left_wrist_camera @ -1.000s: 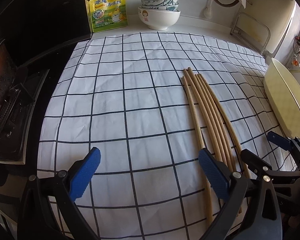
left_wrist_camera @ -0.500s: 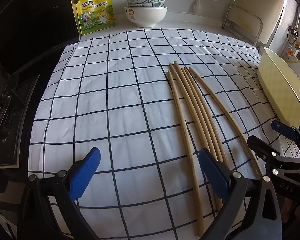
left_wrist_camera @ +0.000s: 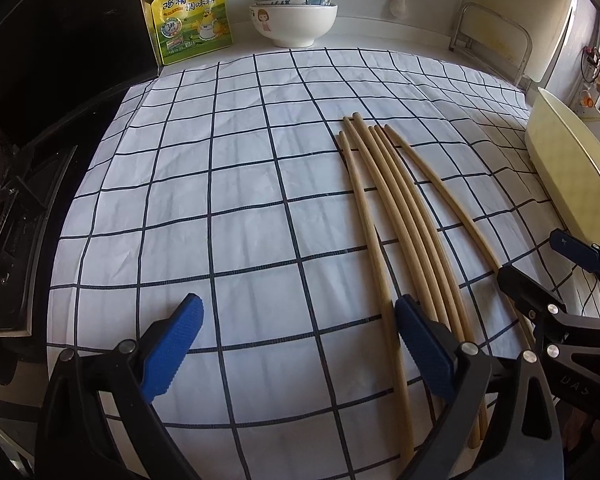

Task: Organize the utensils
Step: 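Position the left tool over the bundle while the right tool separates one chopstick, then close the left tool on one chopstick while the right tool grasps another chopstick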

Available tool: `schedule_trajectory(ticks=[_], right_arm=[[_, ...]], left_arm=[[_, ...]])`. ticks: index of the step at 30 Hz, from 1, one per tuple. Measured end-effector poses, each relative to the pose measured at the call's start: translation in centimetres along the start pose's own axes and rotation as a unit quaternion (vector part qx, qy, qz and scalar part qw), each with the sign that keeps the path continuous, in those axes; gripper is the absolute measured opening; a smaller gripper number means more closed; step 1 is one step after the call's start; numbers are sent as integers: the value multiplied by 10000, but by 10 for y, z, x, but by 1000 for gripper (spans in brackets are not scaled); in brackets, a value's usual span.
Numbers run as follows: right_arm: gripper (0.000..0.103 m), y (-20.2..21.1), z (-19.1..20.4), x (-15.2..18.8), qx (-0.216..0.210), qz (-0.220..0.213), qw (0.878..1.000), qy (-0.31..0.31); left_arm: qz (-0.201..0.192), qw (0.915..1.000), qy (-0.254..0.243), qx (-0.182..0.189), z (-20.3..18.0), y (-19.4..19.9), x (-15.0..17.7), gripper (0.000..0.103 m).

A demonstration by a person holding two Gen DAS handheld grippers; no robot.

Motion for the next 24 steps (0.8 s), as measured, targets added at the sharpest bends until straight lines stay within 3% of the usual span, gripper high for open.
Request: schedule_trajectory(ticks=[7,9,11,14,16,19,24], right_arm=[[78,-3,8,-1,87,-150,9995,256],[71,-3,10,-1,-75,-151,9996,221],[53,-3,13,-1,-247,-152,9994,181],[38,-1,22,-3,-294,-176,9987,374],[24,0,28,-3,-438,-148,9979,450],[8,0,31,-4,-423,-106,9977,523],[6,3,27,-3,-582,-66,9978,296]], left_arm=[[-99,9999,-73,22,-5,2,-3,81],[-138,9999,-98,35,-7,3,-4,75],[-178,9997,-146,59,-10,5,-5,66],[-211,9995,-220,108,-16,8,-5,49],[-214,9993,-255,162,-20,9,-4,30],[-186,9991,-267,257,-22,10,-4,11],[-105,9989,-158,426,-20,11,-4,8]])
Point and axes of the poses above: each gripper's, at about its wrist camera, not at the fingertips, and y roughly against the way its jaws point, z to its left, x to its underside, the point moved 9 cm from there along -y, roughly the way its jaws point
